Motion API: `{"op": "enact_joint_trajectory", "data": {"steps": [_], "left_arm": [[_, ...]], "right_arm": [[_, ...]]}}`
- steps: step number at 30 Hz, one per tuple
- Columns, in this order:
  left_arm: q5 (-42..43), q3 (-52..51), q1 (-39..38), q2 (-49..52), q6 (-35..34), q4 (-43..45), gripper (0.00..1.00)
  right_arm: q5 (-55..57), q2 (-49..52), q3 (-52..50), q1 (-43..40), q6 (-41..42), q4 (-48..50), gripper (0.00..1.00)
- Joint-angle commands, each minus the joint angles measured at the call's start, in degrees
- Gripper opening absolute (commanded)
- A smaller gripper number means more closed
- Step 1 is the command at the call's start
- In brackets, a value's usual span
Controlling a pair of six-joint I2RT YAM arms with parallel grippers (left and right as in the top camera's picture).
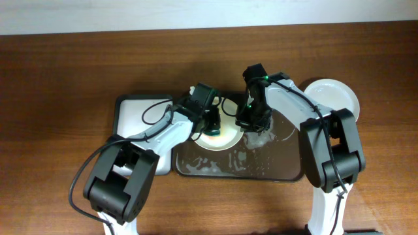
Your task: Clean dirty plates on tray and stack at the side
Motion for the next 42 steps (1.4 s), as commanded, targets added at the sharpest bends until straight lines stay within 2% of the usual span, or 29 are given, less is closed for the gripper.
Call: {"op": "enact_joint_trajectory", "data": {"steps": [1, 3, 6, 9, 17, 23, 27, 29, 35, 42], "left_arm": [[-5.0, 0.8, 1.3, 1.9, 1.7, -9.6, 0.0], [-3.5, 4.8, 1.3, 1.4, 6.0, -14.4, 0.0], [-3.4, 12.7, 1.4, -0.6, 7.7, -19.0, 0.0], [-3.5, 16.0, 1.5, -1.2, 7.7, -18.1, 0.0], [-3.3, 16.2, 1.0, 2.4, 6.3, -15.7, 0.0], [4.8, 16.2, 1.0, 7.0, 6.0, -11.0, 0.0], [5.2, 16.2, 0.2, 9.6, 6.0, -10.1, 0.0], [4.4, 16.1, 0.0, 10.0, 6.0, -10.7, 0.0], [-6.6, 16.2, 0.0, 10.1, 5.9, -19.8, 0.0], [-7.2, 17.5, 0.3, 6.7, 6.0, -25.4, 0.0]], "right_arm": [[2.0, -0.7, -1.0, 0.5, 0.1, -0.5, 0.04], [2.0, -0.7, -1.0, 0.5, 0.1, -0.5, 0.04], [2.0, -0.7, -1.0, 0.5, 0.1, -0.5, 0.04], [2.0, -0.7, -1.0, 0.5, 0.1, -0.7, 0.04], [2.0, -0.7, -1.0, 0.5, 0.1, -0.7, 0.04], [2.0, -0.7, -1.0, 0.5, 0.1, -0.7, 0.04], [2.0, -0.7, -1.0, 0.5, 0.1, -0.9, 0.04], [2.0, -0.7, -1.0, 0.5, 0.1, -0.9, 0.04], [2.0, -0.7, -1.0, 0.5, 0.1, -0.9, 0.04], [2.0, -0.7, -1.0, 0.5, 0.1, -1.0, 0.04]]}}
